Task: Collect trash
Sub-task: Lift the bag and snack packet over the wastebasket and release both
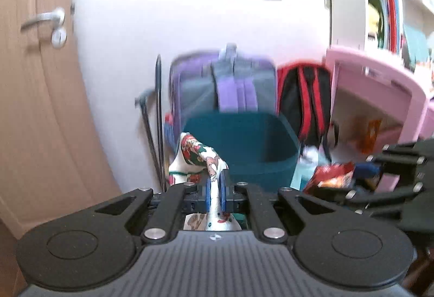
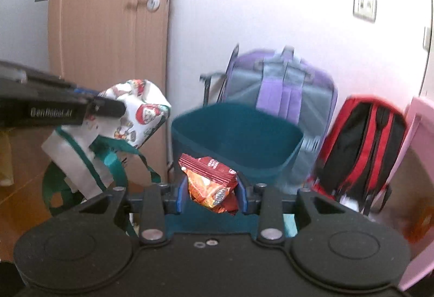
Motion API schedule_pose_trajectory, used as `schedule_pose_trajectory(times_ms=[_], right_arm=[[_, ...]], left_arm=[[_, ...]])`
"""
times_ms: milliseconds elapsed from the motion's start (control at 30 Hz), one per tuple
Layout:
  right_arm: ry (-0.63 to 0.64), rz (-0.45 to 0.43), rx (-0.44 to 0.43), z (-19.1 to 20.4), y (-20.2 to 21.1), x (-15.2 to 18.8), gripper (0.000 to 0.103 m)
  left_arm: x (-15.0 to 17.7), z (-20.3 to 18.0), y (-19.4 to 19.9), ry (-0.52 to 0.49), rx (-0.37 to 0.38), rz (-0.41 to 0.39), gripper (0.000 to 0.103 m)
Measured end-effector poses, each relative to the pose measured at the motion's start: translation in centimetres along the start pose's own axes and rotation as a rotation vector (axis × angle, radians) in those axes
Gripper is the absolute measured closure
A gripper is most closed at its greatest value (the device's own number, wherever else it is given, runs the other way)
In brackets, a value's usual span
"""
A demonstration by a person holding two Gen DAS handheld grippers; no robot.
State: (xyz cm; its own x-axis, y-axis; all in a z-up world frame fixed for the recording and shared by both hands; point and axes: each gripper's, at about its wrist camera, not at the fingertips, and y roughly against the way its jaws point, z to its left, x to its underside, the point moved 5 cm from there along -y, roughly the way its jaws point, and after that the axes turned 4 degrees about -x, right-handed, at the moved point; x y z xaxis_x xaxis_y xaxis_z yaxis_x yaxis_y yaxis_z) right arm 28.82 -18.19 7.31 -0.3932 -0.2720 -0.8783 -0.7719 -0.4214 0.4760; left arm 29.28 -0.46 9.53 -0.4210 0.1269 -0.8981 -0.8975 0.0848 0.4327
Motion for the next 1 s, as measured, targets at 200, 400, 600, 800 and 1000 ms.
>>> schedule_pose_trajectory(times_ms=[200,400,600,800,1000], right_arm=[[0.01,-0.048,0.038,-1.9,-1.8,-3.7,0.069],[-0.017,-0.05,0.063,-4.8,-5.2,-5.5,0.069],[-0.012,0.004,0.058,-6.0,-9.6,-4.9,0.069],[-0.004,0.07,0.042,-6.7,-13.3,-3.3,0.069],[0.006,0.122,0.029,-7.1,-15.8,-1.8,0.067]], left_arm=[[-7.3,-0.9,-1.1,0.008,-0.009,-0.093,0.096],[-11.2,-1.2,-5.5,0.059,-0.007,-0.11,0.096],[-11.2,-2.4,-11.4,0.07,0.009,-0.069,0.096],[-8.3,-3.0,-17.4,0.054,0.012,0.029,0.096],[-3.9,-3.5,-22.0,0.033,0.019,0.147,0.096]])
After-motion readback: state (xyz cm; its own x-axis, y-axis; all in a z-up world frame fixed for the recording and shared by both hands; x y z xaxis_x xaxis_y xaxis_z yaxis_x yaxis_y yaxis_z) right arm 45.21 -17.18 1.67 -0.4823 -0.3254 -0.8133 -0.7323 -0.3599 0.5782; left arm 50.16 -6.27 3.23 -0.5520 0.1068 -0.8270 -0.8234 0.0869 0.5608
